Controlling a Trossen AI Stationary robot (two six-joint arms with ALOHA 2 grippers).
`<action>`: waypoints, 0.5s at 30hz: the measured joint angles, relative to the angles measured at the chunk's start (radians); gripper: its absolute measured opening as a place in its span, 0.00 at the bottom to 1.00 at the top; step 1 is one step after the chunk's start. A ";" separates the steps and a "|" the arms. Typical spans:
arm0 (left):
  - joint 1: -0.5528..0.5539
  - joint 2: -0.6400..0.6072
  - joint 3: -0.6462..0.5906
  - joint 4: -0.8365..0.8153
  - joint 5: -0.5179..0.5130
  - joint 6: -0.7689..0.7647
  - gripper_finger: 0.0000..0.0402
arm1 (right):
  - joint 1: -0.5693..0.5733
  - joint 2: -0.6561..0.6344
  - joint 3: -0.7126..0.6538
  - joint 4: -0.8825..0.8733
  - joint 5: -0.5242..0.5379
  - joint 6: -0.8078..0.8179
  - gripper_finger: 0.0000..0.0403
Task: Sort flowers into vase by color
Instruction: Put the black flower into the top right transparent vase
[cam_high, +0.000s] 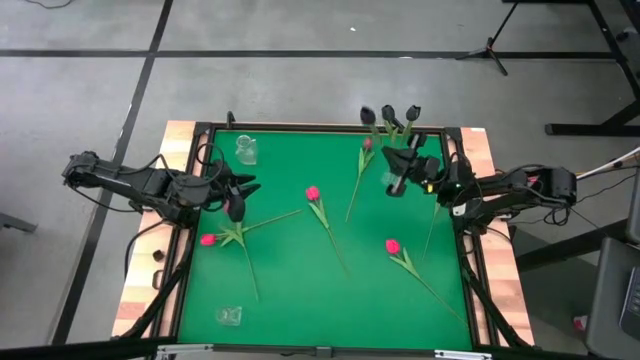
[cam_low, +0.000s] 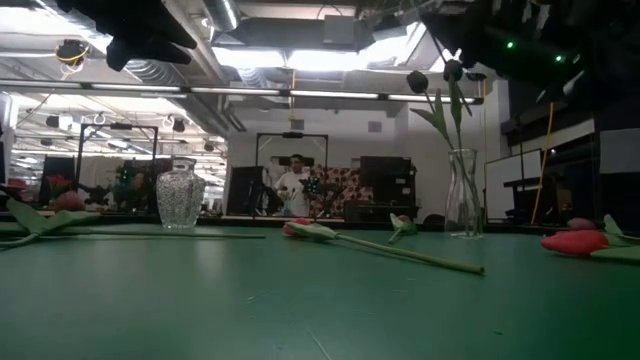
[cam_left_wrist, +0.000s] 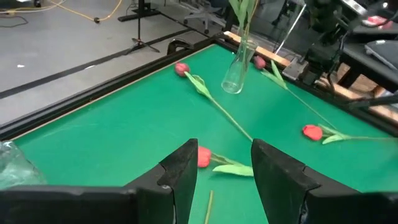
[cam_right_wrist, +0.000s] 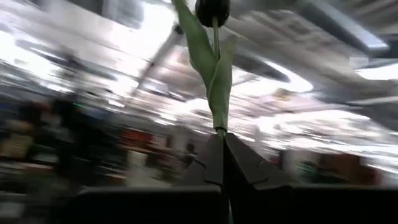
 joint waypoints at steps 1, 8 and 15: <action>0.000 0.005 0.000 0.025 -0.006 0.000 0.36 | 0.004 0.000 0.002 0.000 -0.029 0.023 0.00; 0.024 0.120 -0.088 0.529 -0.018 0.167 0.36 | 0.110 0.002 0.024 -0.003 -0.046 0.069 0.00; 0.062 0.244 -0.096 0.640 -0.053 0.092 0.36 | 0.168 0.002 0.042 -0.012 -0.019 0.042 0.00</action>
